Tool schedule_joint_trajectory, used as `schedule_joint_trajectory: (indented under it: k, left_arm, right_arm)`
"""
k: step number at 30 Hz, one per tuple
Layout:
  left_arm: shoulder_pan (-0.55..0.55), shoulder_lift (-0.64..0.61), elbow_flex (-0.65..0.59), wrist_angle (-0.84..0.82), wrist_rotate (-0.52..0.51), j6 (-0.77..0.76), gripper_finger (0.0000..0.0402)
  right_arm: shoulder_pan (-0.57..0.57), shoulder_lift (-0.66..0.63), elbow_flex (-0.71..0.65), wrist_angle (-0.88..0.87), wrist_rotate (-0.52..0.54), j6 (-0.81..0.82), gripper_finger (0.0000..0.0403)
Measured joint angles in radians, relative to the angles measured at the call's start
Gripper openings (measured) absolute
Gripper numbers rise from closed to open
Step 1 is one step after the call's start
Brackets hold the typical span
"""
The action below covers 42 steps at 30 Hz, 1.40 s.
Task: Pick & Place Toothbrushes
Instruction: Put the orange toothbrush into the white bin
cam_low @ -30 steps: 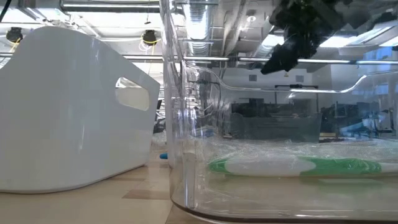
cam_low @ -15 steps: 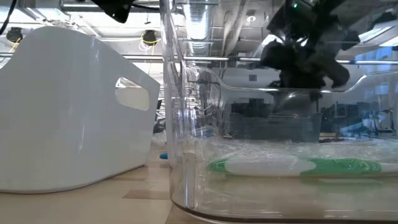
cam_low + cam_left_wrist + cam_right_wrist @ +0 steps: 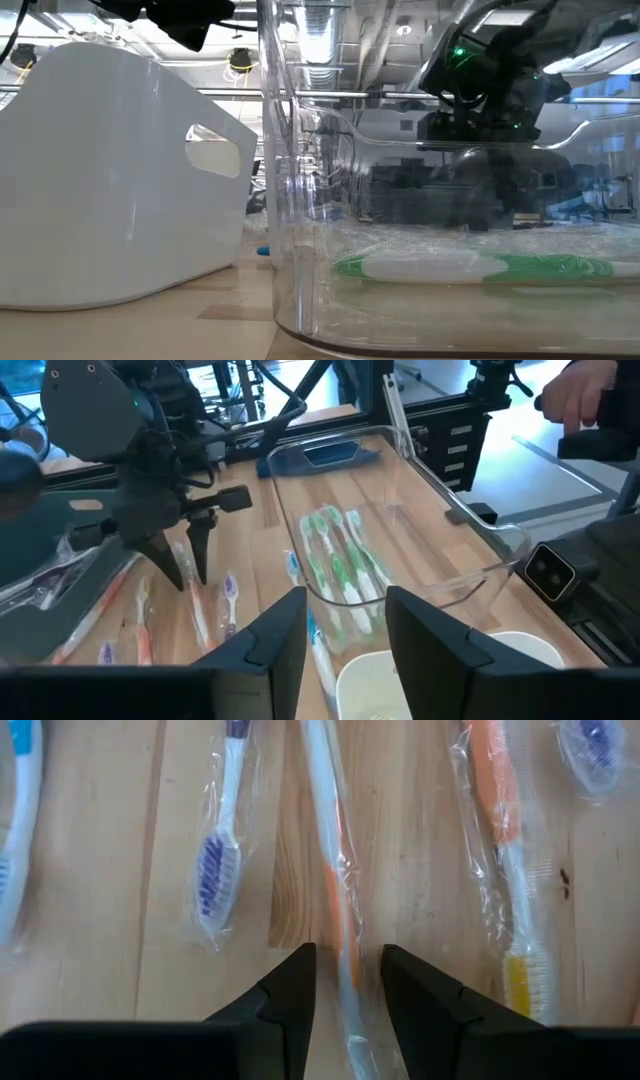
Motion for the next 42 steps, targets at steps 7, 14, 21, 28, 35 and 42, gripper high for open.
schedule_joint_trajectory:
  k: [7, 14, 21, 28, 35, 42]
  left_arm:
    - [0.000, 0.000, 0.000, 0.001, 0.000, 0.000, 0.0131]
    - [0.000, 0.000, 0.000, 0.006, 0.000, 0.000, 0.0131]
    - [0.000, 0.000, 0.000, 0.006, 0.000, 0.000, 0.0131]
    - [0.000, 0.000, 0.000, 0.006, 0.000, 0.000, 0.0131]
    - [0.000, 0.000, 0.000, 0.006, 0.000, -0.001, 0.0131]
    - [0.000, 0.000, 0.000, 0.005, 0.000, -0.008, 0.0131]
  right_arm:
    - [0.000, 0.017, 0.002, 0.002, 0.002, 0.010, 0.0104]
    - [-0.001, 0.011, 0.000, 0.007, 0.009, 0.037, 0.0054]
    - [0.000, 0.012, 0.003, -0.001, 0.011, 0.083, 0.0012]
    - [0.001, 0.017, 0.065, -0.114, 0.003, 0.135, 0.0036]
    - [0.002, 0.018, 0.154, -0.242, 0.013, 0.168, 0.0016]
    - [0.045, 0.016, 0.265, -0.361, 0.101, 0.178, 0.0021]
